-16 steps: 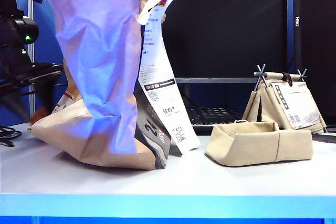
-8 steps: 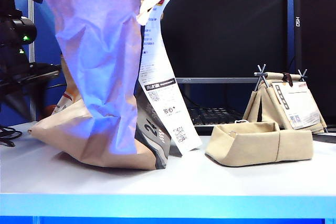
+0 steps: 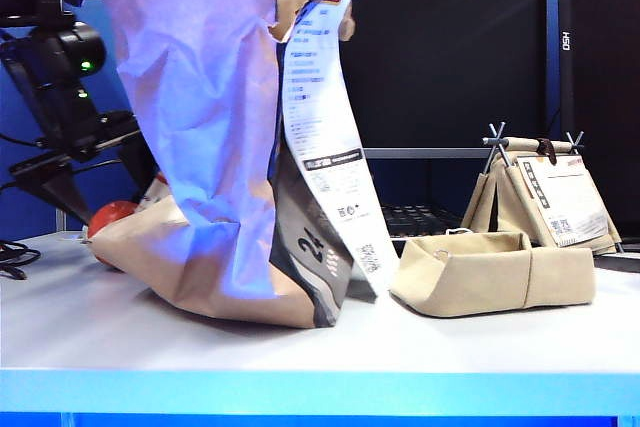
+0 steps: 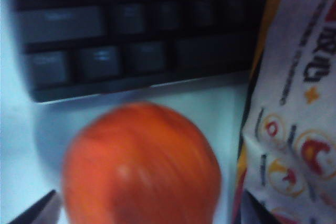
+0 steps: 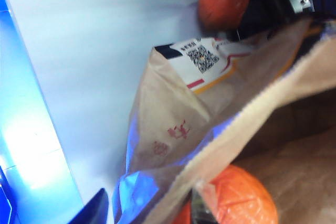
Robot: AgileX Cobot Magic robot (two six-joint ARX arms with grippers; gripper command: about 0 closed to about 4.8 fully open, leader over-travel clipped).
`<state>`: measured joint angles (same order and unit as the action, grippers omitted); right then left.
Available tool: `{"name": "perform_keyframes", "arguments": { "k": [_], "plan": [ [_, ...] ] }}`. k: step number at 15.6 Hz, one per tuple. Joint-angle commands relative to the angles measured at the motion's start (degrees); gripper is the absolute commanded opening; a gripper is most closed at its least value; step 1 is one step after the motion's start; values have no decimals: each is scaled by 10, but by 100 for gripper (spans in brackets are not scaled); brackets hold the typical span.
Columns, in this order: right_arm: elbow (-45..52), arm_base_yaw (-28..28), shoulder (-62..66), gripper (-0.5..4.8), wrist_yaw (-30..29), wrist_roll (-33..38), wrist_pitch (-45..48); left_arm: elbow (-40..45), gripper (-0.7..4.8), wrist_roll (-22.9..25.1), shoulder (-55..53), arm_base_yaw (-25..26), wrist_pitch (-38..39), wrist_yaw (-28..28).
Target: Open the paper bag and put two oranges into the paper bag.
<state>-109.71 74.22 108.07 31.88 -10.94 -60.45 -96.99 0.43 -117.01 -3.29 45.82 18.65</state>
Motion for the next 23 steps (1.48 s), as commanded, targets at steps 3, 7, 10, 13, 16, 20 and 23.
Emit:
{"name": "perform_keyframes", "arguments": {
  "k": [3,7,10,13,16,20,23],
  "plan": [
    [-4,1,-2,202,1,4,3,-2,471,-1,1,-5,27,-49],
    [-4,1,-2,202,1,4,4,-2,471,26,1,-5,125,-43],
    [-5,1,-2,202,1,4,5,-2,471,26,1,-5,154,-43],
    [-5,1,-2,202,1,4,6,-2,471,26,-1,-5,124,-34],
    [-5,1,-2,202,0,5,7,-2,470,23,-10,-7,89,9],
    [-5,1,-2,202,-1,5,7,-2,470,23,-32,-15,78,32],
    [-5,1,-2,202,-7,5,8,-1,469,21,-47,-17,47,33]
  ]
}}
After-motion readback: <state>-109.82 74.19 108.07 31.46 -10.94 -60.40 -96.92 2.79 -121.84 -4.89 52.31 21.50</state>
